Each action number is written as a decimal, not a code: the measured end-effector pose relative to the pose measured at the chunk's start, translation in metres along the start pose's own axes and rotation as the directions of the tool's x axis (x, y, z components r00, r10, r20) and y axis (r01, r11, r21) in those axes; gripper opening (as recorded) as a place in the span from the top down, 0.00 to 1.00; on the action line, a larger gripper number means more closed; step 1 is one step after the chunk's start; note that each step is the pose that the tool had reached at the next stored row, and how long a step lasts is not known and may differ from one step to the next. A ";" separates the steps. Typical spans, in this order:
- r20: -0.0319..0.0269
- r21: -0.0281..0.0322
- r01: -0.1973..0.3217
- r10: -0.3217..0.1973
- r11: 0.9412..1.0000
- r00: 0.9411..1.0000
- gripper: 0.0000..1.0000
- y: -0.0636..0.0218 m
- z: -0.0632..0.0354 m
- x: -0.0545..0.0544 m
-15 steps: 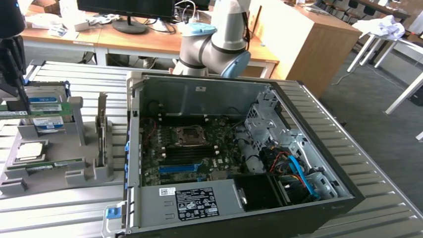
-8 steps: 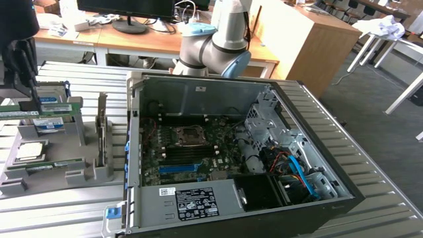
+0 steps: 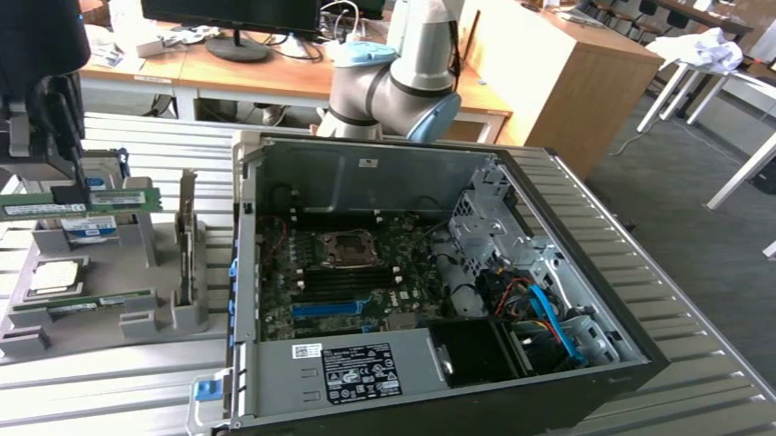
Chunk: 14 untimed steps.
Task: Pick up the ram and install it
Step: 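Pick up the ram and move it above insertion slot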
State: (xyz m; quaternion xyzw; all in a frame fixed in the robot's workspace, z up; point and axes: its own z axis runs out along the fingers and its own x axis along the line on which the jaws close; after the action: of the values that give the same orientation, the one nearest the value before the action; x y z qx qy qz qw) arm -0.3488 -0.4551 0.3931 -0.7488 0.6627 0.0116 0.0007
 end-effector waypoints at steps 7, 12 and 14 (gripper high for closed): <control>0.000 0.000 0.000 0.000 1.000 1.000 0.88 -0.0091 -0.0002 0.001; 0.000 0.000 0.000 0.000 1.000 1.000 0.88 -0.0154 -0.0003 0.002; 0.000 0.000 0.000 0.000 1.000 1.000 0.88 -0.0179 -0.0003 0.002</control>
State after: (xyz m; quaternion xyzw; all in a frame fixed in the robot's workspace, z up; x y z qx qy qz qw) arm -0.3308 -0.4551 0.3931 -0.7488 0.6627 0.0116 0.0007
